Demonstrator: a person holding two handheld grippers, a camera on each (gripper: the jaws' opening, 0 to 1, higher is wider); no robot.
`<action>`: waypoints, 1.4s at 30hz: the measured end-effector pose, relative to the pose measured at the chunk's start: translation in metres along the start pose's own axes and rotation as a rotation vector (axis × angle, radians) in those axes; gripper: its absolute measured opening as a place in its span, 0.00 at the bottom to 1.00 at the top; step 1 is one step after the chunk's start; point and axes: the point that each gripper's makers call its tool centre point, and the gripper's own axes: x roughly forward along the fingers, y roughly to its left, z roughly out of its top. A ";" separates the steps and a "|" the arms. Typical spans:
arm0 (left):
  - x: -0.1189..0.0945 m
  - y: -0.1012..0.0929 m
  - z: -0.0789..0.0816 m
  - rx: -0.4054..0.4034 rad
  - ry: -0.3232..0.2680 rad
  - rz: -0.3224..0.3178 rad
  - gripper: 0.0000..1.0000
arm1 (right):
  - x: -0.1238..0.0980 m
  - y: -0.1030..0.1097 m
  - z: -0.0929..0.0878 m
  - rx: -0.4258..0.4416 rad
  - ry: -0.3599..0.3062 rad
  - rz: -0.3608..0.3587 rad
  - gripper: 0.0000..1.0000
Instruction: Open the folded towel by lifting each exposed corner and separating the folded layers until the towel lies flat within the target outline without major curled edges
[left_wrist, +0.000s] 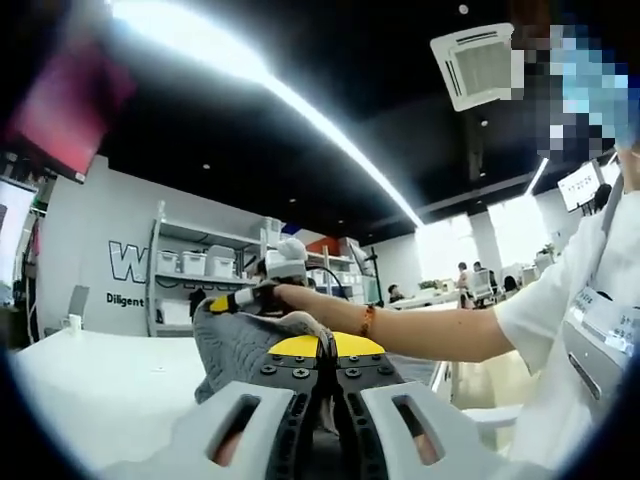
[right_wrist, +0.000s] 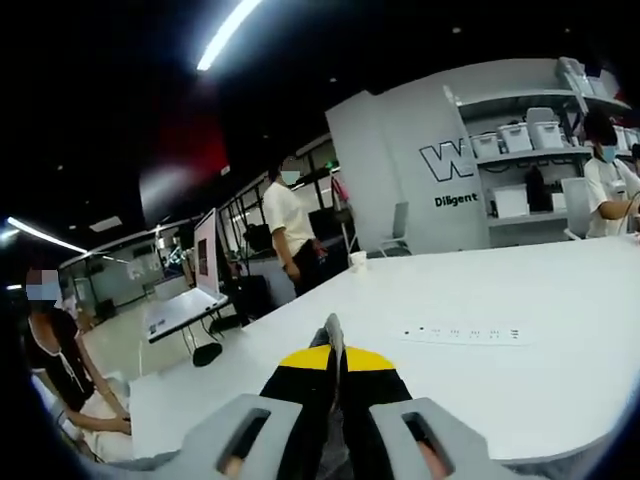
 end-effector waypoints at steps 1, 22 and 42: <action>-0.002 0.002 0.001 0.004 -0.001 0.008 0.00 | 0.001 0.002 0.001 0.002 0.000 0.003 0.00; -0.023 0.018 0.010 0.033 -0.008 0.069 0.00 | 0.011 0.026 0.007 -0.008 0.000 0.043 0.00; -0.038 0.026 0.006 0.056 0.009 0.116 0.00 | 0.025 0.034 -0.002 -0.035 0.036 0.047 0.00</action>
